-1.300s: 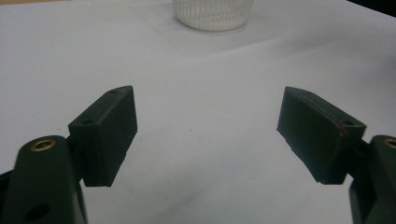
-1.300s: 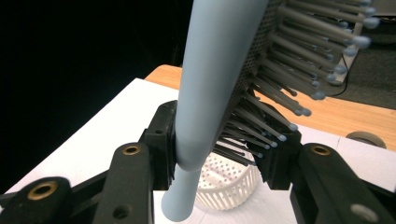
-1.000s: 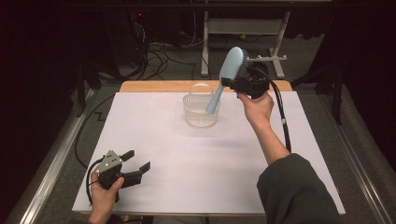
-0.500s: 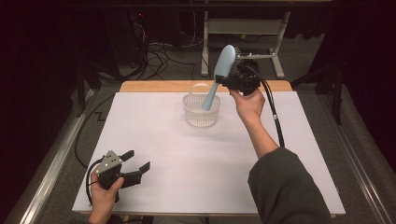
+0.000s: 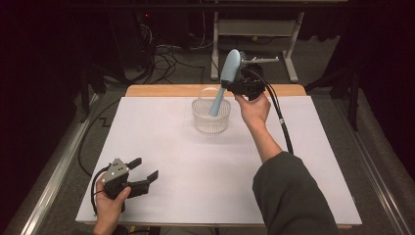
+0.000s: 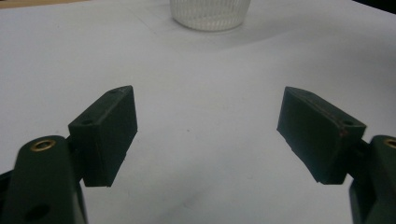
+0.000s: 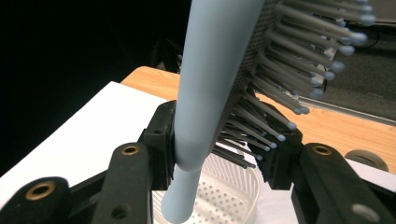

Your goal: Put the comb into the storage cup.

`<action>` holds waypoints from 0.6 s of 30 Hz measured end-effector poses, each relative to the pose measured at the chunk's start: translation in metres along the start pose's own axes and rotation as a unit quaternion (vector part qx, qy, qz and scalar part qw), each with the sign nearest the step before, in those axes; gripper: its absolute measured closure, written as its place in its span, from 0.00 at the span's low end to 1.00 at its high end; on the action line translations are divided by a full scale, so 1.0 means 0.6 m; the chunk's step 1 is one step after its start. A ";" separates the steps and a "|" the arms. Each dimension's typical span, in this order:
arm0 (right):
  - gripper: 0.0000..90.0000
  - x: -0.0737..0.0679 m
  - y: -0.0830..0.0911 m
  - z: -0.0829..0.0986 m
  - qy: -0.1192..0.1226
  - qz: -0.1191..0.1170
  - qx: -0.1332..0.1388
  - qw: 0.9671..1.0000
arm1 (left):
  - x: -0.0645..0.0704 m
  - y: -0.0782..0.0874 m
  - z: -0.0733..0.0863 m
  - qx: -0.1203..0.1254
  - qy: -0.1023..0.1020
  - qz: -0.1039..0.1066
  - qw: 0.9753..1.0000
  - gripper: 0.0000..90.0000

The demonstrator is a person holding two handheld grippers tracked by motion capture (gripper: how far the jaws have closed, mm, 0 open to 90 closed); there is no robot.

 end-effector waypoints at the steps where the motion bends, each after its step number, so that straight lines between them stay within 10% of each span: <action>1: 0.62 0.000 -0.002 0.001 0.000 0.001 0.000 1.000 | 0.000 0.000 0.000 0.000 0.000 0.000 1.000 0.23; 18: 0.61 -0.005 -0.039 0.024 0.007 0.013 -0.011 1.000 | 0.001 0.000 0.000 -0.001 -0.001 0.001 1.000 0.23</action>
Point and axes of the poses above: each handheld gripper's, and its own axes: y roughly backward along the jaws, z roughly out of its underside, x roughly to its right, the point moved 5 cm from there along -y, roughly forward along the jaws, and after that the axes turned 13 degrees about -y, right-handed, at the moved point
